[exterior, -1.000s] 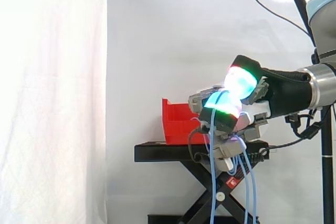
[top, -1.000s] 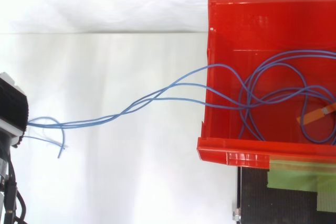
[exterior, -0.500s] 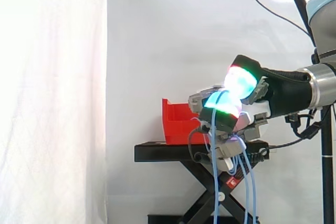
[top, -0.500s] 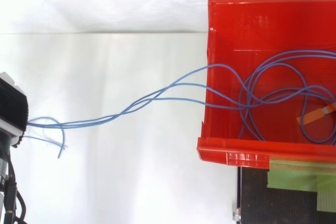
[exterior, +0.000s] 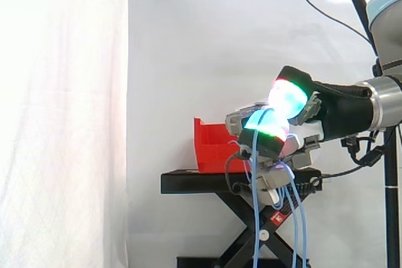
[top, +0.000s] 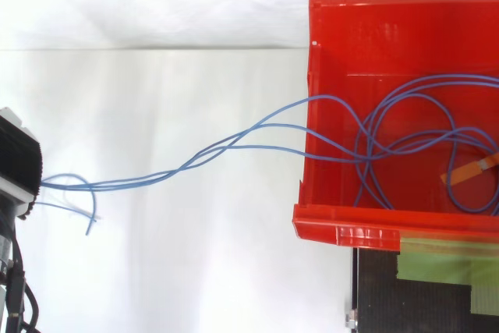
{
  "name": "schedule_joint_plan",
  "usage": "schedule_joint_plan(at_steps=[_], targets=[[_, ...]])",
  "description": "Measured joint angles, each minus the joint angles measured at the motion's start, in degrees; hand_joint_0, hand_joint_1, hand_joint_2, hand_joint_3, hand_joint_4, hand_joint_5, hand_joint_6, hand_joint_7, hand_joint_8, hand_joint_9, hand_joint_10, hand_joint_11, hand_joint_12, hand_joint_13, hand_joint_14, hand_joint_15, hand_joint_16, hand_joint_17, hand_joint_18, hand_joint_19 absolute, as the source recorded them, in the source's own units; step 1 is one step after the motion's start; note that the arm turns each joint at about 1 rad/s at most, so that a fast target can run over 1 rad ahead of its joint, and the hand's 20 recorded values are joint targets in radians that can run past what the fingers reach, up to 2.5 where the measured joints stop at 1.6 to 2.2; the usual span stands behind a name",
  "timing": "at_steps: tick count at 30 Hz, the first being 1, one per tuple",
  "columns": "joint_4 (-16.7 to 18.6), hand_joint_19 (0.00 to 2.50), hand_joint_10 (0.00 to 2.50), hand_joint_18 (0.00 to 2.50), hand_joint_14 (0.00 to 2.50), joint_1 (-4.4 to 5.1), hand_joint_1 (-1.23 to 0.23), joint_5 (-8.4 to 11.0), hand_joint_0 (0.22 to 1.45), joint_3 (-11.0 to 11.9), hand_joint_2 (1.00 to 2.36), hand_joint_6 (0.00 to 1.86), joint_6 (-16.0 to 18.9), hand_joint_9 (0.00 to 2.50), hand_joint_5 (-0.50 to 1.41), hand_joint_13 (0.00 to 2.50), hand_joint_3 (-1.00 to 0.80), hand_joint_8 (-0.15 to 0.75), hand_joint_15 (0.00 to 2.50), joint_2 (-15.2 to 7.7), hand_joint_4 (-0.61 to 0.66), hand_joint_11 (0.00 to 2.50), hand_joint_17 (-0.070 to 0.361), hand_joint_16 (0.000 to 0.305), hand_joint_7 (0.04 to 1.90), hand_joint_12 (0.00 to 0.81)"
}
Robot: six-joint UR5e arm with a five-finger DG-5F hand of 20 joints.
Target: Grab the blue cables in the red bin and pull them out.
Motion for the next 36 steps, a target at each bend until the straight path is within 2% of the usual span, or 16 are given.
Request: schedule_joint_plan(at_steps=[36], targets=[[0.0,0.86,0.03,0.81,0.03,0.0,-0.95,0.0,0.96,-0.01,1.0,1.08,0.0,1.31,0.74,1.09,-1.0,0.189,1.14,0.01,-0.15,1.4,0.098,0.044,0.54,0.339]])
